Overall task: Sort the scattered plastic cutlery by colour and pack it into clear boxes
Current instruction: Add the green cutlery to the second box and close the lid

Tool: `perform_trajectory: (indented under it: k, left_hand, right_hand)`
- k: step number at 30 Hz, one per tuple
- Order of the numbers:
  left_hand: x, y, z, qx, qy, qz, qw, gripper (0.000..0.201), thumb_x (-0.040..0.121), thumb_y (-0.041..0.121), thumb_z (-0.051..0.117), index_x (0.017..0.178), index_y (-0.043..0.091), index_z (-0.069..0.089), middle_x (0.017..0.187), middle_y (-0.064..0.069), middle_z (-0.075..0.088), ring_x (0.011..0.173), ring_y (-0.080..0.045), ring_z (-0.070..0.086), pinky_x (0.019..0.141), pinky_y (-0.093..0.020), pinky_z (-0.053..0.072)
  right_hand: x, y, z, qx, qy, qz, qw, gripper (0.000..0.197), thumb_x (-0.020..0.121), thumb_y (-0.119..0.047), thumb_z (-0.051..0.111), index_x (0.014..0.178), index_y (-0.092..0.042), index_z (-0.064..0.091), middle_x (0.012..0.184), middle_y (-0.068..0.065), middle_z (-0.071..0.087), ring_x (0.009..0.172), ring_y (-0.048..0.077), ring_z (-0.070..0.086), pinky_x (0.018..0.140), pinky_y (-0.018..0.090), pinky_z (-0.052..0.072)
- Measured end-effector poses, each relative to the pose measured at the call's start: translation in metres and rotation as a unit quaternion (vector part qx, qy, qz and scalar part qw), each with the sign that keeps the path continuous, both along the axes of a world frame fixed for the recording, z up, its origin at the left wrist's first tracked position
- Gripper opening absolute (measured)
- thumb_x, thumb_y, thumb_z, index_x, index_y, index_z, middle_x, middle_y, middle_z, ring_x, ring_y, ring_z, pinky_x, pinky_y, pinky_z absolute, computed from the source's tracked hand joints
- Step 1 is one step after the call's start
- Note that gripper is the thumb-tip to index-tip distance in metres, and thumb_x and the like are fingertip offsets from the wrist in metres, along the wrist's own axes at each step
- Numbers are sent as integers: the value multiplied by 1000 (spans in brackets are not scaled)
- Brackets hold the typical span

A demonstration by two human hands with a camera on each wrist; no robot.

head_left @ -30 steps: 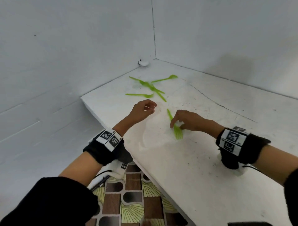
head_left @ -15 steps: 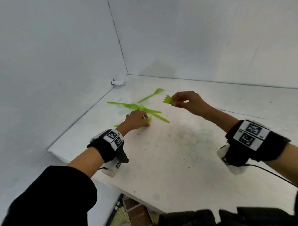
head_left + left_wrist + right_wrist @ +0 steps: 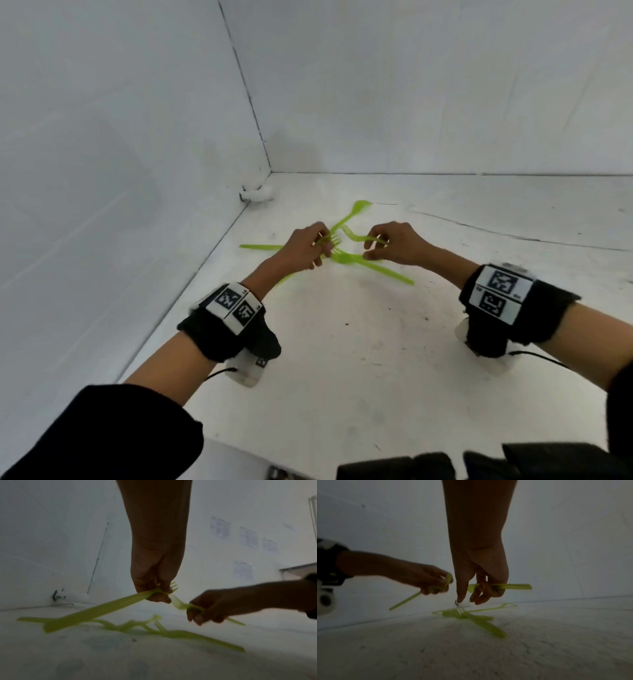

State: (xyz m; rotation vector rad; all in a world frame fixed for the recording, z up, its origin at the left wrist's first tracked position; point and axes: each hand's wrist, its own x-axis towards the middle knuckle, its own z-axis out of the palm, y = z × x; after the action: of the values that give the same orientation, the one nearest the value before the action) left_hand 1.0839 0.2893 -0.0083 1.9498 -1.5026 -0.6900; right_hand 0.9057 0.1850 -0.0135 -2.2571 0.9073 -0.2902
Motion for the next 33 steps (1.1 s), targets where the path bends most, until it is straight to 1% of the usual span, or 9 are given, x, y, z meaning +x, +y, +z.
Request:
perform_trajectory:
  k: [2,6,9,12,15,22,26,30,33]
  left_hand:
    - [22,-2,15,-50,8,5,999,8,95,7,49,90,11,44,77,-4,63,42,3,48,42,-14,40]
    - [48,-8,36,-115,26,23,993,12,95,13,50,88,20,45,72,5,59,46,-1,47,41,-16,36]
    - [65,-20,36,-122,5,35,992,5,95,15,51,93,18,48,72,5,53,53,-7,44,46,-15,35]
    - [83,-31,25,-53,-96,-8,994,11,91,23,59,96,13,58,78,4,52,65,-9,44,61,-23,33]
    - [99,-32,4,70,-160,-80,981,24,78,29,74,96,17,65,75,10,48,71,-7,45,63,-16,32]
    - [108,-28,-23,104,-153,-54,981,27,71,24,80,91,18,63,79,6,49,80,-14,46,62,-15,33]
    - [109,-32,-21,136,-191,-69,970,27,77,28,75,84,12,54,87,0,50,82,-16,44,66,-24,33]
    - [108,-37,-4,123,-95,-58,986,27,92,25,58,71,15,43,75,4,56,68,-13,45,51,-10,31]
    - [105,-49,20,84,-1,-38,996,21,98,22,47,79,16,40,79,2,62,65,-11,45,45,-13,32]
  right_hand:
    - [20,-2,-10,-3,28,11,1000,28,74,-23,77,95,-7,67,92,9,64,80,13,54,61,7,34]
    - [33,-3,-16,-37,104,36,993,27,72,-23,78,93,-11,67,94,6,66,84,18,57,71,28,44]
    - [33,-8,-19,-44,116,33,992,21,75,-19,74,94,-12,69,94,5,67,84,18,59,72,27,45]
    - [31,-15,-18,-44,99,30,994,18,79,-15,68,97,-9,69,96,7,68,85,20,59,74,29,45]
    - [32,-17,-8,-23,37,14,999,12,84,-18,64,94,-11,66,85,2,64,76,17,52,66,26,38]
    - [47,-13,18,-99,-32,-89,991,16,93,-27,48,95,-17,60,66,-4,52,71,19,50,56,27,32]
    - [60,-13,12,-76,37,26,996,15,87,-29,61,92,-17,67,73,-3,57,78,19,58,66,27,39]
    - [71,-8,-9,-40,120,87,988,34,74,-35,76,101,-17,66,84,-2,55,84,14,52,66,25,38]
    - [73,-12,-16,-50,138,82,986,29,78,-31,71,100,-13,65,96,4,62,94,21,56,71,28,39]
